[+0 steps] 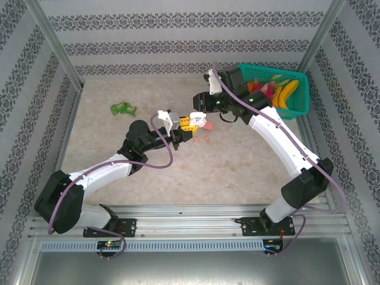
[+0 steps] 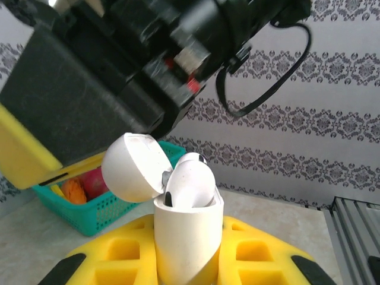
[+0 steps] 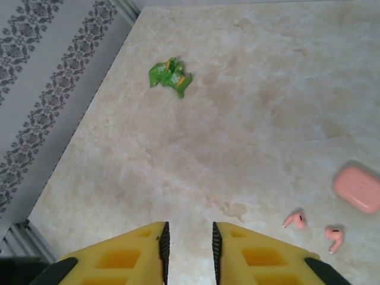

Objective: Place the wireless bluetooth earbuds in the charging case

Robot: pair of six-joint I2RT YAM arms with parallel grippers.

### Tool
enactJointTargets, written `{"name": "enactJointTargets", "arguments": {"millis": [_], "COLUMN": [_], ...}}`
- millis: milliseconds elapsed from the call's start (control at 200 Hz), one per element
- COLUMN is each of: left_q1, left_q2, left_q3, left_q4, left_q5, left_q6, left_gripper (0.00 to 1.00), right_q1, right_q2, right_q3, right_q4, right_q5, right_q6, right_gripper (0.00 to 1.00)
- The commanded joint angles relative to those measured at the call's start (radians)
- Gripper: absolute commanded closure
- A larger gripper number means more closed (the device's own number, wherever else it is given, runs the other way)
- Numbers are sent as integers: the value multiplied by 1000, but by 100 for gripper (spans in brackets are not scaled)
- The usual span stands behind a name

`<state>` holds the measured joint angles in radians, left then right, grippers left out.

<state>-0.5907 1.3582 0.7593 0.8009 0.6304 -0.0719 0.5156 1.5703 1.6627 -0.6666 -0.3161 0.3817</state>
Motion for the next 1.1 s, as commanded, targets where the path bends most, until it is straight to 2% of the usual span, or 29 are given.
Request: {"name": "enactJointTargets", "arguments": {"millis": [0, 260, 365, 470, 570, 669, 734, 919, 1094], "left_q1": [-11, -9, -9, -5, 17, 63, 109, 233, 305], "left_q2": [12, 30, 32, 33, 53, 88, 127, 270, 425], "left_q3": [33, 35, 30, 25, 29, 73, 106, 159, 229], "left_q4": [29, 41, 32, -19, -90, -252, -331, -409, -449], "left_q5": [-43, -74, -96, -199, -295, -369, -339, -196, -69], "left_q6": [0, -16, -22, -46, -102, -194, -257, -421, -504], "left_gripper": [100, 100, 100, 100, 100, 100, 100, 100, 100], "right_q1": [23, 21, -2, -34, -52, -52, -50, -39, -15], "right_q2": [-81, -192, -230, -285, -323, -354, -368, -360, -275], "right_q3": [-75, -207, -244, -314, -397, -504, -569, -685, -678], "right_q4": [-25, 35, 64, 106, 137, 171, 191, 201, 192], "right_q5": [-27, 35, 106, 186, 215, 250, 280, 368, 438], "right_q6": [-24, 25, 65, 123, 168, 220, 251, 347, 415], "right_gripper": [73, 74, 69, 63, 62, 60, 60, 55, 46]}}
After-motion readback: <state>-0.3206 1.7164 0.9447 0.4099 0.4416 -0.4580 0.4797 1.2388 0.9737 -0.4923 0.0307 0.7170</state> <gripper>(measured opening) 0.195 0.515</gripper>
